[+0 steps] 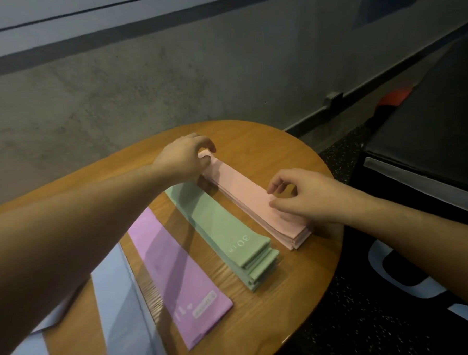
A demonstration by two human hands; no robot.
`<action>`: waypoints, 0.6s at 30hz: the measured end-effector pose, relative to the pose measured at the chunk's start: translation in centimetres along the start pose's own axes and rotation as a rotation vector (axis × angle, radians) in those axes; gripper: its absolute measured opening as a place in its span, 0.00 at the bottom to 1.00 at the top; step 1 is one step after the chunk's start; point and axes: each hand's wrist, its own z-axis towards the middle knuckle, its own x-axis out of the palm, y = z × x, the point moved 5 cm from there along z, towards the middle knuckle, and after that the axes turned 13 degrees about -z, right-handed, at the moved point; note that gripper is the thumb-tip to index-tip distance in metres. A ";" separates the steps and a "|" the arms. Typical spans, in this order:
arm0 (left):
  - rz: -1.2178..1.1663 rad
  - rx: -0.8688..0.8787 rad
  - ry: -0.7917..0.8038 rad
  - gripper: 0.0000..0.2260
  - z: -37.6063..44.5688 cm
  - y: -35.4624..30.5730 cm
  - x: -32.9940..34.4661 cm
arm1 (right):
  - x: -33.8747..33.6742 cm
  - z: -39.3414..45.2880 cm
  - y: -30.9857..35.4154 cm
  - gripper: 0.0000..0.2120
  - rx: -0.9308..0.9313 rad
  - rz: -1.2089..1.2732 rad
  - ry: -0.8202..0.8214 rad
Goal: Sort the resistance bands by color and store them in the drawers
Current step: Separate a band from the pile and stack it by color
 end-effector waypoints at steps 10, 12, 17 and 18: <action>-0.032 0.057 -0.139 0.10 -11.4 4.4 -5.6 | 0.6 -0.4 8.9 0.01 -0.161 0.071 -0.076; -0.038 0.036 -0.163 0.10 -14.7 6.4 -6.8 | 1.7 -0.4 11.7 0.00 -0.212 0.082 -0.072; -0.053 -0.055 -0.205 0.13 -23.7 11.8 -9.3 | 4.9 -0.6 19.5 0.02 -0.356 0.056 0.003; -0.071 -0.101 -0.211 0.15 -25.5 12.9 -9.7 | 5.7 -0.6 21.1 0.02 -0.382 0.045 0.020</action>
